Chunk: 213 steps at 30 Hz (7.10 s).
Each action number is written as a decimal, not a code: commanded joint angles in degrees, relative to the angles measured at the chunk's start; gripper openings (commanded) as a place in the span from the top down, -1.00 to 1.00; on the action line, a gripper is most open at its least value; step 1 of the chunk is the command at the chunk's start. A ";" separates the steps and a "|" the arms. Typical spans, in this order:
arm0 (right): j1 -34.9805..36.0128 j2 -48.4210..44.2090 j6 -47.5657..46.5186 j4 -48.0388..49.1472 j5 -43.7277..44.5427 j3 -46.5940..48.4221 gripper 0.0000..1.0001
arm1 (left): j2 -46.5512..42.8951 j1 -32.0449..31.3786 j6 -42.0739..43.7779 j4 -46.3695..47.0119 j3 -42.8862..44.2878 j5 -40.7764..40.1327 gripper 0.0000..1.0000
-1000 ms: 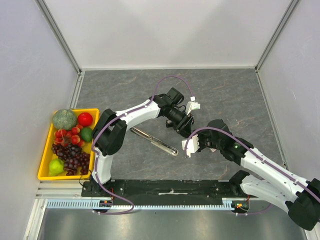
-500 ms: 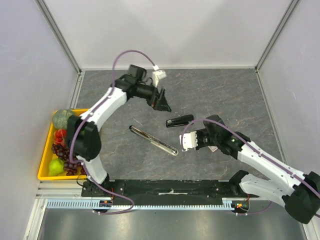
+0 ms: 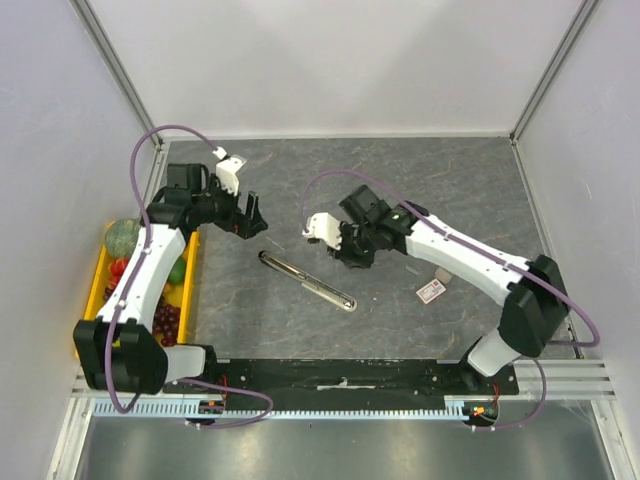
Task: Load the staples into the stapler
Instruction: Install the staple into the stapler.
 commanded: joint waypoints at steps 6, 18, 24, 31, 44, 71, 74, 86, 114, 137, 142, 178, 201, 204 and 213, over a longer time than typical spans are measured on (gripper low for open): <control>6.72 8.82 12.77 -7.87 2.96 7.65 0.55 | -6.89 2.33 6.14 6.63 -5.39 -14.11 -0.99; 10.33 12.96 16.29 -5.50 5.60 4.76 0.49 | -8.90 2.68 5.80 11.91 -8.56 -16.30 -0.99; 10.33 13.66 17.09 -4.00 5.08 2.47 0.48 | -10.23 4.26 5.45 12.52 -8.12 -18.32 -0.99; 10.24 16.74 17.88 -4.09 4.81 3.88 0.48 | -9.17 5.06 4.04 13.05 -8.47 -17.45 -0.99; 7.96 16.56 18.14 -3.56 6.57 2.91 0.49 | -8.64 5.32 2.63 14.46 -9.79 -15.43 -0.99; 7.43 13.40 19.81 -3.04 5.43 0.28 0.50 | -8.73 5.32 1.84 14.98 -10.76 -15.34 -0.99; 7.52 13.22 19.81 -2.95 5.08 0.19 0.50 | -8.47 5.32 1.84 15.07 -10.85 -15.60 -0.99; 8.31 15.16 17.97 -2.42 16.94 0.54 0.55 | -8.91 5.32 1.58 15.07 -11.20 -14.81 -0.99; 9.28 15.07 14.63 -4.43 20.38 8.00 0.63 | -9.17 5.32 0.96 15.51 -12.08 -11.82 -0.99; 4.35 17.71 10.93 -12.17 7.98 7.48 0.63 | -9.26 5.32 0.52 15.60 -12.52 -10.59 -0.98; 4.35 18.14 11.11 -12.26 8.06 7.13 0.63 | -9.17 6.90 0.52 15.51 -12.52 -10.42 -0.98; 3.21 19.64 11.19 -11.73 8.15 8.97 0.68 | -9.00 7.69 0.08 15.51 -12.87 -8.92 -0.98; 1.89 19.29 8.74 -11.91 7.97 8.71 0.70 | -8.64 7.87 -0.18 15.51 -12.96 -8.31 -0.98; 2.33 19.29 8.30 -11.65 8.94 8.36 0.70 | -8.64 7.96 -0.18 15.51 -12.96 -8.22 -0.98; 3.39 18.32 7.33 -10.68 10.87 7.66 0.70 | -8.56 8.13 -0.27 15.34 -12.87 -8.04 -0.98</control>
